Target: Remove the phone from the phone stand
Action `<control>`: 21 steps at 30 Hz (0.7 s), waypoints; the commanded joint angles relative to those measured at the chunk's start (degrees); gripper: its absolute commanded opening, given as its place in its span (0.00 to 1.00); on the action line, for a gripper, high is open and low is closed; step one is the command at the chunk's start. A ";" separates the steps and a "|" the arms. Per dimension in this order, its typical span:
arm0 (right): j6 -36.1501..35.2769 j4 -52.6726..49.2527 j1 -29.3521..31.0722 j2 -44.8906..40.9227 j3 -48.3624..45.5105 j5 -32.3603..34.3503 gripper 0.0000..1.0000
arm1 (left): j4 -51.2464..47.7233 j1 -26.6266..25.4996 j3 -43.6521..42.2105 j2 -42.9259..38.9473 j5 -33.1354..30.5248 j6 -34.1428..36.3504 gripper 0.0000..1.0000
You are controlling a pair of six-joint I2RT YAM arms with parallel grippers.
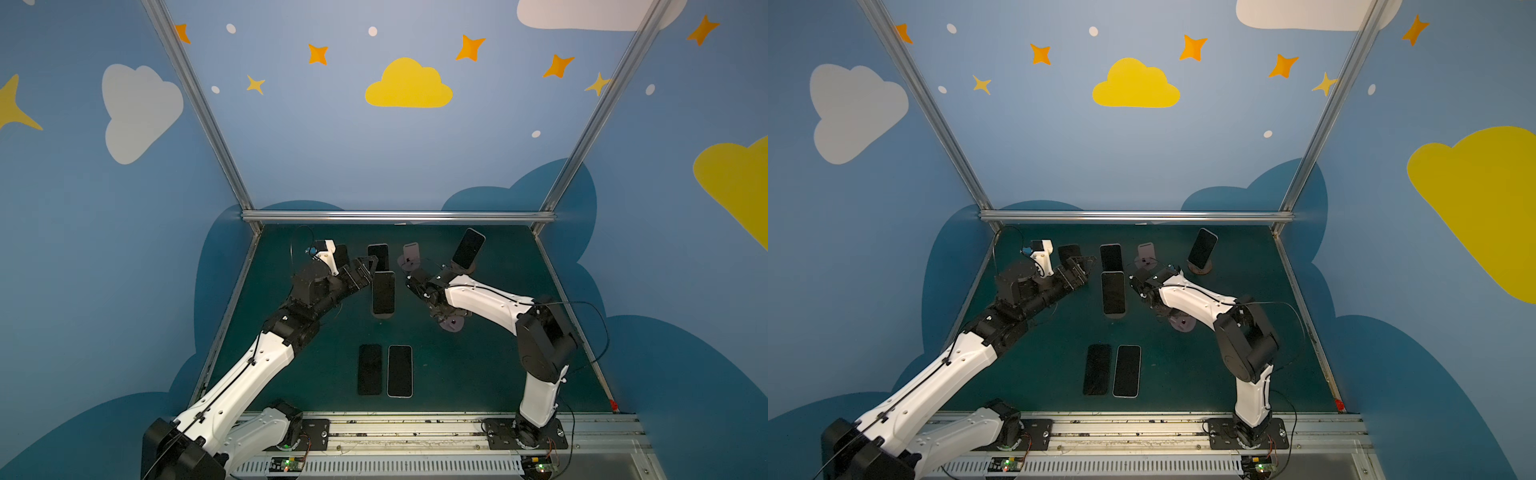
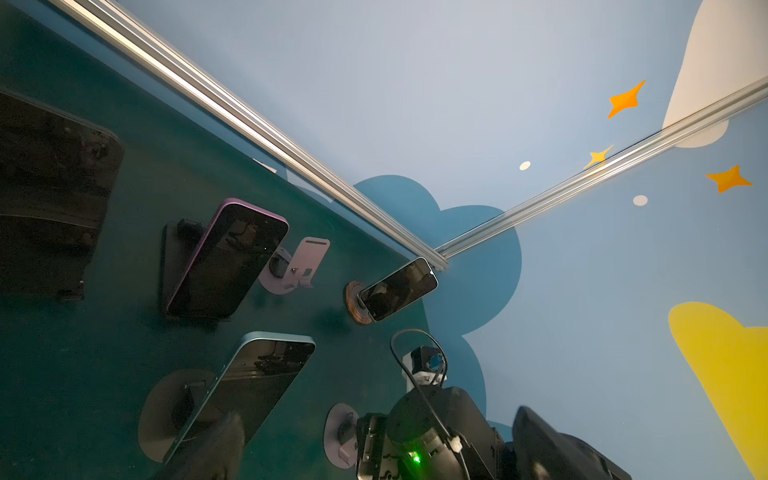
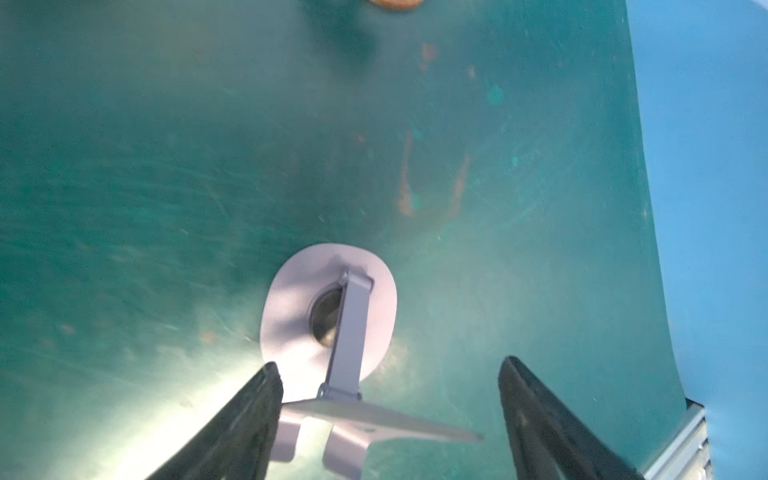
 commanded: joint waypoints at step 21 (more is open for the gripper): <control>-10.60 15.88 -3.28 -22.59 -19.11 -14.72 0.87 | -0.47 -4.30 -0.15 0.35 -3.81 3.67 1.00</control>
